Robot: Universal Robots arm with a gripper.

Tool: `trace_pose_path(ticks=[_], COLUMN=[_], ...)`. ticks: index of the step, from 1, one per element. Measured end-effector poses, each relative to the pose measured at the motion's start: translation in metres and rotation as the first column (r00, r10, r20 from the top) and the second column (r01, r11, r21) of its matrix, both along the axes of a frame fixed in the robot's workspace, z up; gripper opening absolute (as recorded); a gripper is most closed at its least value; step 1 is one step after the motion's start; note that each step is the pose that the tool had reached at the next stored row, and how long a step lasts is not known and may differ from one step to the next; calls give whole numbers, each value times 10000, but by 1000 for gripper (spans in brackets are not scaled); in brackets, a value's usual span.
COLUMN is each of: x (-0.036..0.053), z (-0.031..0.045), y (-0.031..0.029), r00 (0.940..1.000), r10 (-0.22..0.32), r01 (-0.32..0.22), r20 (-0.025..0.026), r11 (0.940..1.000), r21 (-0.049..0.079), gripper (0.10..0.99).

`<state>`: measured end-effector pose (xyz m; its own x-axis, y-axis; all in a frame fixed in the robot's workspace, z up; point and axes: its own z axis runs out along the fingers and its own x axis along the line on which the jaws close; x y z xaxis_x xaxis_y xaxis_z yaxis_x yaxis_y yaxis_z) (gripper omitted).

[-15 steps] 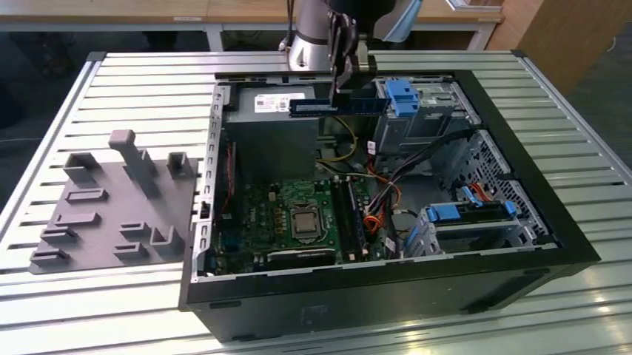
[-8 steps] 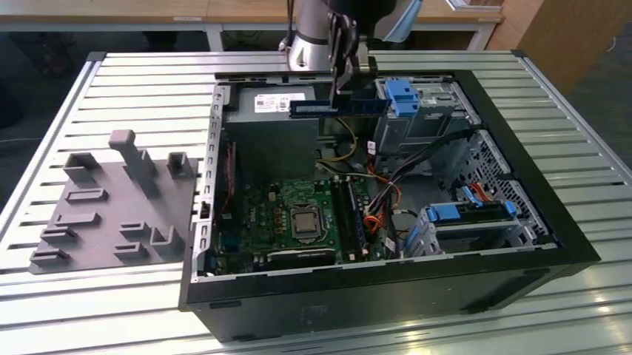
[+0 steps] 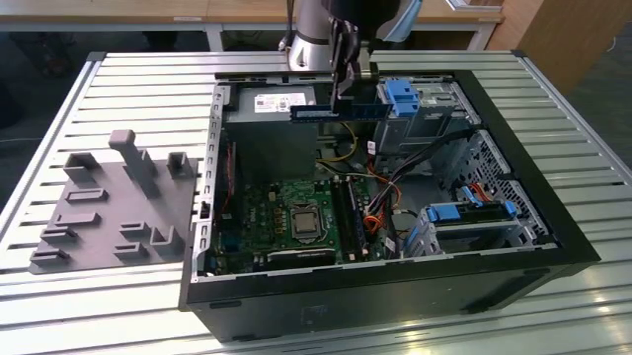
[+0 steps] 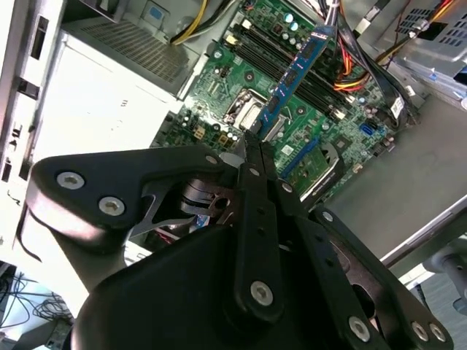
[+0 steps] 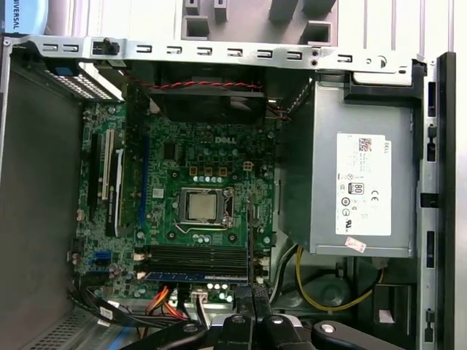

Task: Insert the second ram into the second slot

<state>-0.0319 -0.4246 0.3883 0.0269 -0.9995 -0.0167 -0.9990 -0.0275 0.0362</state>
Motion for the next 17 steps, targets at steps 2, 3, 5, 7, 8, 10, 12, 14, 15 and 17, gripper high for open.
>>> trace_pose_path(ticks=[2,3,5,7,8,10,12,14,15,17], x=[-2,-3,-4,-4,-4,-4,-4,-4,-4,-4], z=[-6,-11,-19,-30,-33,-37,-46,-53,-58,-65], y=[-35,-54,-89,-104,-105,-105,-105,-105,-105,-105], r00=[10000,10000,10000,9999,9999,9998,9985,9960,9942,9898], r10=[-1,0,-1,-1,-4,-165,-530,-889,-1069,-1418], r01=[1,0,1,1,4,165,530,889,1069,1418], r20=[33,51,80,105,113,113,114,114,115,115], r11=[10000,10000,10000,10000,10000,9999,9986,9960,9943,9899], r21=[-1,0,0,1,1,-4,-3,-5,-4,-5], gripper=[114,114,114,114,114,114,114,114,114,114])
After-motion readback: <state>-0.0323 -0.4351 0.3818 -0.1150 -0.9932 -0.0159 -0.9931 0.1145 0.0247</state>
